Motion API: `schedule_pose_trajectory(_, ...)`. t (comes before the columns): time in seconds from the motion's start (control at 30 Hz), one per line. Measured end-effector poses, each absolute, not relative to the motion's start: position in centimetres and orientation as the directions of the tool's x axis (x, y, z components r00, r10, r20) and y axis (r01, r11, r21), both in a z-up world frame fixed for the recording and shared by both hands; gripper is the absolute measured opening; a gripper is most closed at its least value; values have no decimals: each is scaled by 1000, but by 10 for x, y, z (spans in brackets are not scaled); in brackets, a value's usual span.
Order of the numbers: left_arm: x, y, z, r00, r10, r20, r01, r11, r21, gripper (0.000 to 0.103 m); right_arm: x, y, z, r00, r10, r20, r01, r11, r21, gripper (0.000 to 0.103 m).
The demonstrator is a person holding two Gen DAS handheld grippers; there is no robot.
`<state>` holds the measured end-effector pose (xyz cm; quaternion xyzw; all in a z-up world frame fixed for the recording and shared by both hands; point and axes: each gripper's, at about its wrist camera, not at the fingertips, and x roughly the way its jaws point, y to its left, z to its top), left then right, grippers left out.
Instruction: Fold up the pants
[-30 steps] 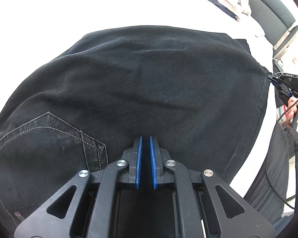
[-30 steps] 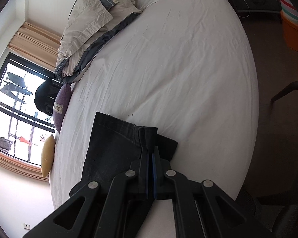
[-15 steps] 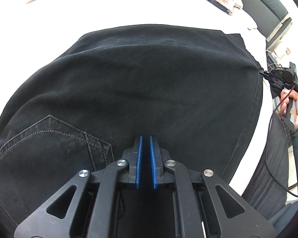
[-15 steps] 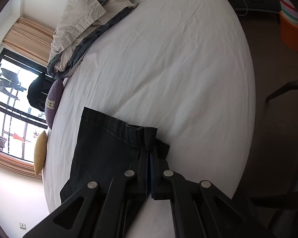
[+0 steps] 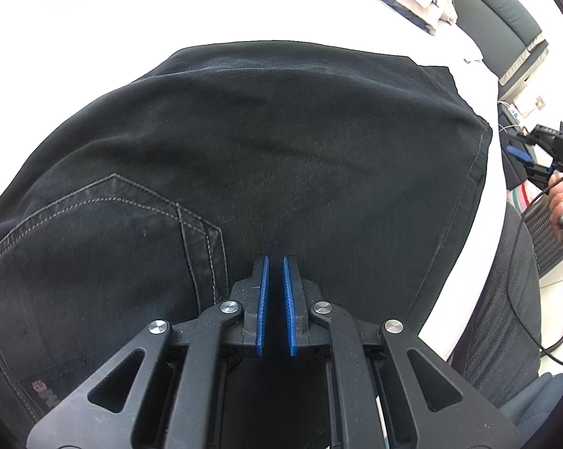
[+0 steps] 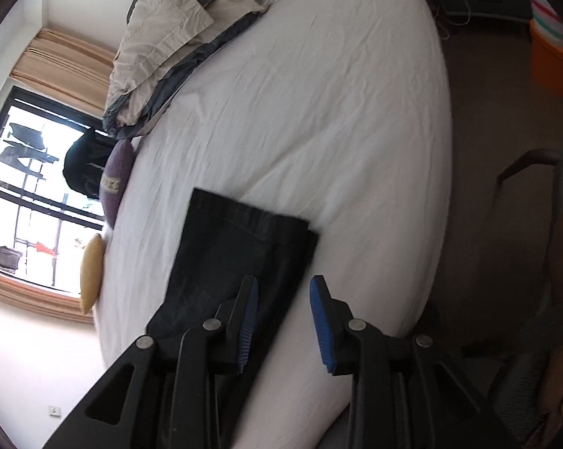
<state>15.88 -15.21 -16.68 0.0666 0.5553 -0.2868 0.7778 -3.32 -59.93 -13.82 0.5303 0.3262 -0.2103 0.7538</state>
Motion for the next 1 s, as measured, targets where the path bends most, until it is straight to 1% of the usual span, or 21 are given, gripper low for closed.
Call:
schedule_pose_trajectory(0.07,156,-146,-168,219,-385,-897,511,828,-230,8,-16,-573,-131,719,159,-677,584,392,711,33)
schedule_pose_trajectory(0.13,155,-140,-169,218,-400,-890,498,830,-251,8,1,-535,-127,693,282,-663,511,457,728,33)
schedule_pose_trajectory(0.2,154,-137,-170,219,-406,-887,490,832,-260,8,9,-502,-133,670,371,-643,474,453,755,33)
schedule_pose_trajectory(0.27,153,-138,-169,221,-401,-889,495,831,-252,8,14,-482,-146,655,425,-625,471,417,777,33)
schedule_pose_trajectory(0.4,153,-141,-169,220,-401,-889,497,830,-252,8,19,-467,-169,623,453,-638,519,370,770,33)
schedule_pose_trajectory(0.53,153,-139,-170,223,-408,-885,489,832,-261,8,15,-473,-177,608,423,-672,573,352,740,33)
schedule_pose_trajectory(0.93,152,-135,-169,226,-407,-885,487,834,-259,8,31,-465,-194,602,497,-624,545,315,777,33)
schedule_pose_trajectory(0.97,152,-135,-169,226,-407,-885,487,834,-259,8,33,-463,-196,601,505,-619,542,311,780,32)
schedule_pose_trajectory(1.0,152,-135,-169,227,-407,-885,486,835,-259,8,36,-460,-197,599,516,-612,533,313,786,27)
